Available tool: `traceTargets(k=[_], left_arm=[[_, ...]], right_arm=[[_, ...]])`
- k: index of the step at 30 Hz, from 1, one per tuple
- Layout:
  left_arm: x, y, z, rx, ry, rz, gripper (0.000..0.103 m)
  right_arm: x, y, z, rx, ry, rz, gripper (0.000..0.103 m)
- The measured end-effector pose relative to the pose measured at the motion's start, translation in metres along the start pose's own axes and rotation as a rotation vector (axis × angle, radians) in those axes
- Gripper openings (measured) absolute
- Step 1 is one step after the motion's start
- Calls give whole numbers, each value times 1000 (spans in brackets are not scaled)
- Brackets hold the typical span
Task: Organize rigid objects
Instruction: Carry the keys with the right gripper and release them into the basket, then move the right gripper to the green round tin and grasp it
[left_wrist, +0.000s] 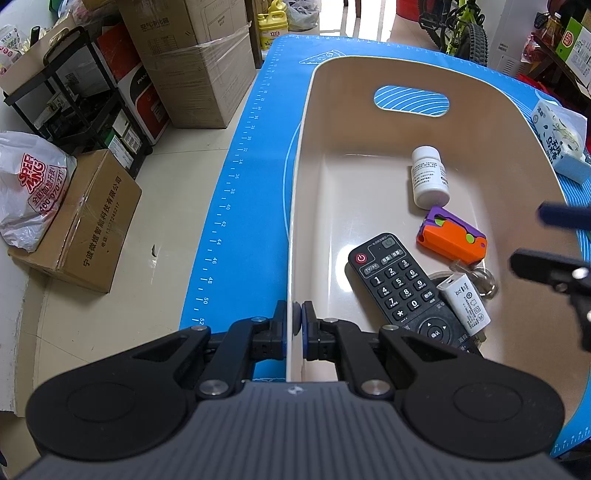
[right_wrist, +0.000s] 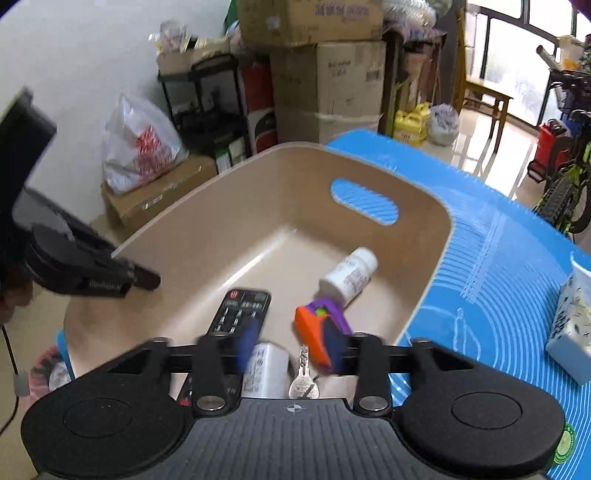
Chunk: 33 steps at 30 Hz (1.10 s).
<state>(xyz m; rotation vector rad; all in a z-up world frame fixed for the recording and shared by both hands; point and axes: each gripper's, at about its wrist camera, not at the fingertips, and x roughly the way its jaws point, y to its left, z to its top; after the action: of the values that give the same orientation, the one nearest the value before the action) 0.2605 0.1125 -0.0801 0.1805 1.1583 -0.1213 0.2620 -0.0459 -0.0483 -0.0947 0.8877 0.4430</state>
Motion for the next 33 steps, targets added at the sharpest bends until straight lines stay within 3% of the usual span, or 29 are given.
traceTargets(k=[9,18,24,28,33], left_arm=[[0,-1,0,0,0,0,8],[0,0,0,0,0,1,8],[0,0,0,0,-1,1,8],[0,-1,1,1,-1,3,8],[0,-1,1,1,-1,5,8]], right_arm=[[-35,-44,19,124,-107,-62,82],[-53,-119,2,286,-131,-234,82],[-49,-170,-28,367,-54,-349,83],[-41,-189,-48,354,10,-431,84],[-25,-213,-72,399,120,-454,84]])
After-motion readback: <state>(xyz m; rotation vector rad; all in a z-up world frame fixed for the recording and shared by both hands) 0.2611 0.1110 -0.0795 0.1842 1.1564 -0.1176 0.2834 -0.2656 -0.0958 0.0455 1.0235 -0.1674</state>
